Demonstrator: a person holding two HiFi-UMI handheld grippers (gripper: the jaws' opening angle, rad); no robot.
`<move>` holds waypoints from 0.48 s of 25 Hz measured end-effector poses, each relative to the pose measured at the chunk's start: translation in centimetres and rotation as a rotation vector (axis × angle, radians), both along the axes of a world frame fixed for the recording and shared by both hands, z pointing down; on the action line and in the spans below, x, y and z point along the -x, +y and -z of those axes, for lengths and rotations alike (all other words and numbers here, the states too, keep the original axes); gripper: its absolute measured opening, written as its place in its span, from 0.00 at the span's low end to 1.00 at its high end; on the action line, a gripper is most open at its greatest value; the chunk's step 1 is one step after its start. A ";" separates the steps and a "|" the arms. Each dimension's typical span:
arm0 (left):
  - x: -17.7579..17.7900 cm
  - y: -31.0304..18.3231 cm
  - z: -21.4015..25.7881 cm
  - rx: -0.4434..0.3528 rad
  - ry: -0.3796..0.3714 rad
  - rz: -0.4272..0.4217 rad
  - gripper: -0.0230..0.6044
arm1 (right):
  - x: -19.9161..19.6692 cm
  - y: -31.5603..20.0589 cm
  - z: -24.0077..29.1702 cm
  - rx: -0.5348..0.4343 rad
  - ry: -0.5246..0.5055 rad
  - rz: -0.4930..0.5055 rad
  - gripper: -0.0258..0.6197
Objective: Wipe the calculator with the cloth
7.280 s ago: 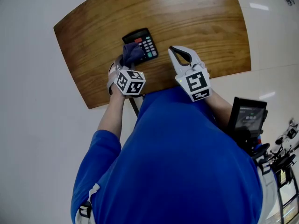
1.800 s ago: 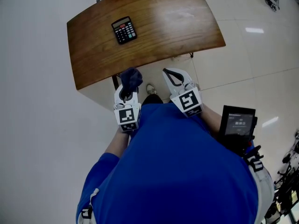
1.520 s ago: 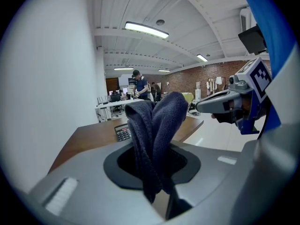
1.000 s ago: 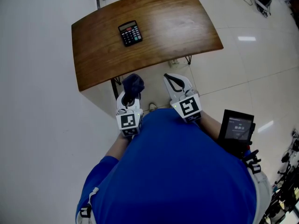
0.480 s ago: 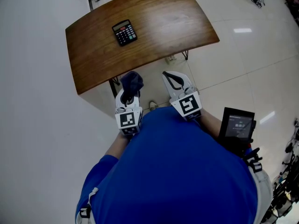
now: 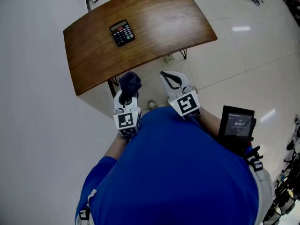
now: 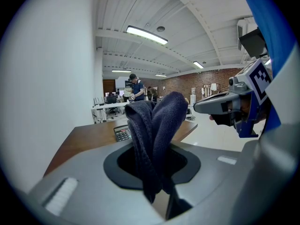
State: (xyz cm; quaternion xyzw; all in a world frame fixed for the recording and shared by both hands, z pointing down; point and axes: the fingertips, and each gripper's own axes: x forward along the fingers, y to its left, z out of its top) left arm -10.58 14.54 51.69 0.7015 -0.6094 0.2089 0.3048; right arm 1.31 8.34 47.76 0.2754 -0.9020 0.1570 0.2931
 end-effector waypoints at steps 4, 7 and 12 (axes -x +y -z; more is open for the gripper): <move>-0.2 -0.5 0.5 -0.027 0.007 -0.001 0.18 | 0.0 0.1 -0.1 0.001 -0.004 0.003 0.04; -0.2 -0.4 0.4 -0.016 0.011 0.007 0.18 | 0.0 0.1 -0.1 0.003 -0.003 0.002 0.04; -0.2 -0.7 0.4 -0.028 0.013 0.004 0.18 | 0.2 -0.1 0.0 0.003 0.000 0.002 0.04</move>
